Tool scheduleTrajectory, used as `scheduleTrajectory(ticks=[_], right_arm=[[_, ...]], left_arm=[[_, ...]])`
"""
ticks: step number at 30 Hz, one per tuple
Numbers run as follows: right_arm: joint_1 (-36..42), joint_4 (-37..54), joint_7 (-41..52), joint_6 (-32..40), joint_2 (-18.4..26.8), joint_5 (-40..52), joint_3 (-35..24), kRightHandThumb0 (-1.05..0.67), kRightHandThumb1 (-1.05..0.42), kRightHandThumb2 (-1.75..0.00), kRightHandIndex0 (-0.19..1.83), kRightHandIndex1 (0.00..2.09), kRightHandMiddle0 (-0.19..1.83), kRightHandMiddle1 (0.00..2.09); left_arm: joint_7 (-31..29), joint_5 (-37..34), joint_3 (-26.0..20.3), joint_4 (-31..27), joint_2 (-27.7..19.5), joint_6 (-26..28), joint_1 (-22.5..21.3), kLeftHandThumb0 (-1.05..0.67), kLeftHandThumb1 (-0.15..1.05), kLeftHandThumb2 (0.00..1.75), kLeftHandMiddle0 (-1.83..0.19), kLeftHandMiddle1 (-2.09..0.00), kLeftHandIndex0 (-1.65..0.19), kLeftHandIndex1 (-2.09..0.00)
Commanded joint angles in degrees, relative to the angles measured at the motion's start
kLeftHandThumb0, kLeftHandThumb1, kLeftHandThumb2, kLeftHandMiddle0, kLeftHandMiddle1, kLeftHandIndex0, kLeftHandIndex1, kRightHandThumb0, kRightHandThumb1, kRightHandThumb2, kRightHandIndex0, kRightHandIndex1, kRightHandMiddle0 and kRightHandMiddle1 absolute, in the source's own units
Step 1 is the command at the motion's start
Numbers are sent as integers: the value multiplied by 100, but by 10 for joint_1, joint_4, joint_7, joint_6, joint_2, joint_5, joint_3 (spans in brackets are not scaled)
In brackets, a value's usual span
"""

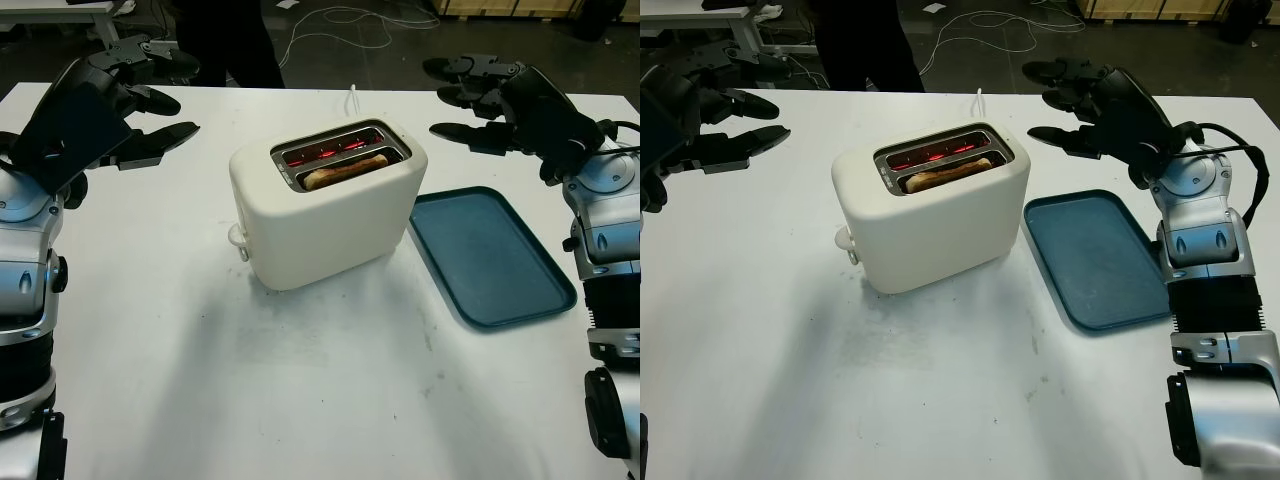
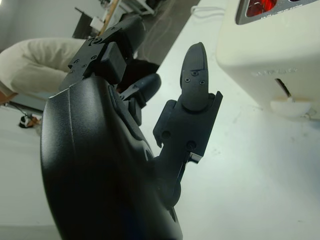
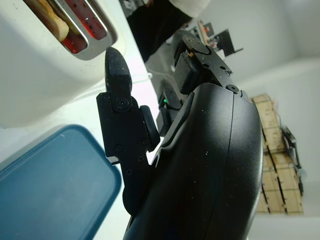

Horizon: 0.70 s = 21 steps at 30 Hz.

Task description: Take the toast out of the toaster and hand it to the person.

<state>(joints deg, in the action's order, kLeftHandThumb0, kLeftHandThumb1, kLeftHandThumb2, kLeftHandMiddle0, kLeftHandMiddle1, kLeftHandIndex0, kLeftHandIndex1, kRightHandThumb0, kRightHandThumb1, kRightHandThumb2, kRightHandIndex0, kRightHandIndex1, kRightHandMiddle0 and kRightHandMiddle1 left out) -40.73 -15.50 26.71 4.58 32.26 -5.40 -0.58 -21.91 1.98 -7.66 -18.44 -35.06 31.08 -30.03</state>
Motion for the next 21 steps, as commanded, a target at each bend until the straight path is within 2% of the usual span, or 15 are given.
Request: scheduleTrajectory(ticks=[1,21], right_arm=[[2,8,-5,7,-8,9,-5,-32,-92,-15,38,6,41,1],[0,6,-3,9,-7,-1,1,-31,-92,-15,41,5,42,1]], left_arm=[[5,0,1,-5,2,-6,2,-27,78,40,-13,-111,-28,-67],[1,-5,1,1,4,-8,-5,-30,76,42,-10,-115,-24,-73]])
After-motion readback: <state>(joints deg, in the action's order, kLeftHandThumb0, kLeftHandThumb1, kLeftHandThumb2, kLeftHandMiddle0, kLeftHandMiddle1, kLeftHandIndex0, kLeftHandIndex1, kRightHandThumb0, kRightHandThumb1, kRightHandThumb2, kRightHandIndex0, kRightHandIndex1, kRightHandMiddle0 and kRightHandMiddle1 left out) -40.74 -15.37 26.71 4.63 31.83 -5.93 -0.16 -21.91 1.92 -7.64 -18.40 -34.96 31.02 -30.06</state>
